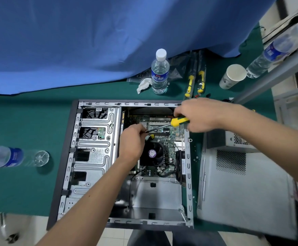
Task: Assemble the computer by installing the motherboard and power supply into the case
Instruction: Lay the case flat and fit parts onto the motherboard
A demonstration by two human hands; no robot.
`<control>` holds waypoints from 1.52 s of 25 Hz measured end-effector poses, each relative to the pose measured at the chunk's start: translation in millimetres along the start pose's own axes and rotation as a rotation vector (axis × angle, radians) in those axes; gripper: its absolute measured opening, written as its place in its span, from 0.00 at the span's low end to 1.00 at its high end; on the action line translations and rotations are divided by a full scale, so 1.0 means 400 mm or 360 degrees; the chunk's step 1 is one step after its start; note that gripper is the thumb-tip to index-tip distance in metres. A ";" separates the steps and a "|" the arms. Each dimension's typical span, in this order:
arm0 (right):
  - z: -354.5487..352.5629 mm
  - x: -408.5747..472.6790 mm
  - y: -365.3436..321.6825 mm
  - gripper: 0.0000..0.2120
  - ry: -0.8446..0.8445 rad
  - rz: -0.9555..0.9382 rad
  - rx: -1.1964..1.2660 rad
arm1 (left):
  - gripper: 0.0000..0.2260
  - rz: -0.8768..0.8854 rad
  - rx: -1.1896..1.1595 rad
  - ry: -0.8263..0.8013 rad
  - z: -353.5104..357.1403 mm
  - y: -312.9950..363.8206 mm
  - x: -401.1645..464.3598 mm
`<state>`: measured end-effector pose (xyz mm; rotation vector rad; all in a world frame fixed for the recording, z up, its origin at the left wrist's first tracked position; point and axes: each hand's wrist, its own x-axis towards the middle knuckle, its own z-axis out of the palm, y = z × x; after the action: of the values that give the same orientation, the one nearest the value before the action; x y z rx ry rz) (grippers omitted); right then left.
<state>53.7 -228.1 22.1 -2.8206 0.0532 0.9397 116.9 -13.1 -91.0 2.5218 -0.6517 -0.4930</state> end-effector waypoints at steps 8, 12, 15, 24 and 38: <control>-0.001 0.008 0.052 0.16 0.0048 0.0027 0.0906 | 0.06 -0.0228 -0.0329 0.0011 0.020 -0.018 0.006; -0.003 0.015 0.040 0.08 0.0507 0.0206 0.1310 | 0.08 -0.0317 -0.0374 0.0095 0.064 0.007 0.016; 0.021 0.012 -0.003 0.07 0.0729 0.0270 0.1297 | 0.08 -0.0472 -0.0436 0.0232 0.094 0.013 0.032; 0.091 0.091 -0.108 0.10 0.0970 0.0296 0.1067 | 0.10 -0.0599 -0.0687 0.0318 0.160 -0.033 0.153; 0.113 0.161 -0.167 0.11 0.1041 0.0320 0.0952 | 0.12 -0.0921 -0.0936 0.0139 0.185 -0.059 0.195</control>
<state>84.1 -153.4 -42.2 -2.4348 0.5943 -0.0331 155.9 -62.9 -180.7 2.1059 0.2552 -0.6499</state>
